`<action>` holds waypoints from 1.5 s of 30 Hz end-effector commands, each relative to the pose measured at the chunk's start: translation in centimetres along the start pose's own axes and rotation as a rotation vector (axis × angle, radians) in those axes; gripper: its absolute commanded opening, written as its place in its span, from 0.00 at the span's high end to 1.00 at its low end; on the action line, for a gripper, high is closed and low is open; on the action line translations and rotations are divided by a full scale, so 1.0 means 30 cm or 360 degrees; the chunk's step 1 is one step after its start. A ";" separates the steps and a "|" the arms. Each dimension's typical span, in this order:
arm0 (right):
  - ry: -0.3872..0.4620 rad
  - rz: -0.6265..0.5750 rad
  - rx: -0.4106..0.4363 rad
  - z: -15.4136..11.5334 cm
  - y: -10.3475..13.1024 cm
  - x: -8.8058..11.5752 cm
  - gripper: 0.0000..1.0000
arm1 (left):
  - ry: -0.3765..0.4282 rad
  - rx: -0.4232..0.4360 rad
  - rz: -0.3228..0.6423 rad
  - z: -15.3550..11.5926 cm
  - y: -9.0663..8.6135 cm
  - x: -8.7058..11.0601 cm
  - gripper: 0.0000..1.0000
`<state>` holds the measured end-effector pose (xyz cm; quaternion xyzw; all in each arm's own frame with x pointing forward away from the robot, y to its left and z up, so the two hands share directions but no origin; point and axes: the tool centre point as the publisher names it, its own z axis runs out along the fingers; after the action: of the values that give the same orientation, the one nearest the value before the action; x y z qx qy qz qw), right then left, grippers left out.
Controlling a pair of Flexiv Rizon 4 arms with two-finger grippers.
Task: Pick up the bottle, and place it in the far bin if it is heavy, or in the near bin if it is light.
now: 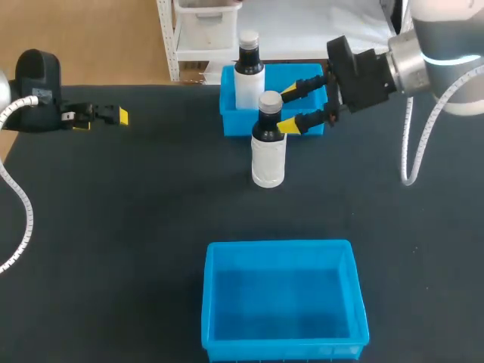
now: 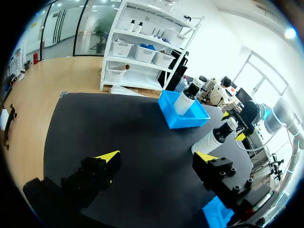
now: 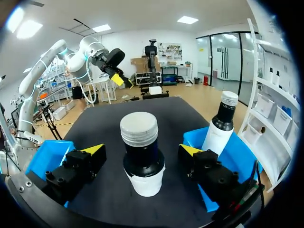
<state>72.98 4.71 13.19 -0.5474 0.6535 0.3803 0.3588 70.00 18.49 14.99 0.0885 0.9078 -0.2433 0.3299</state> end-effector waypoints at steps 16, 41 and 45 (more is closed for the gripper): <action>-0.0012 0.0008 -0.0119 0.103 -0.018 -0.014 0.00 | 0.0000 0.0000 0.0000 0.000 0.000 0.000 0.00; -0.0043 0.0002 -0.0098 0.061 0.018 -0.033 1.00 | 0.0000 0.0000 0.0000 0.000 0.000 0.000 0.00; -0.0033 -0.0002 -0.0047 0.006 0.028 -0.045 1.00 | 0.0000 0.0000 0.0000 0.000 0.000 0.000 0.00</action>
<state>73.72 6.59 13.39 -0.5529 0.6366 0.4070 0.3511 70.00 18.49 14.99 0.0885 0.9078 -0.2433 0.3299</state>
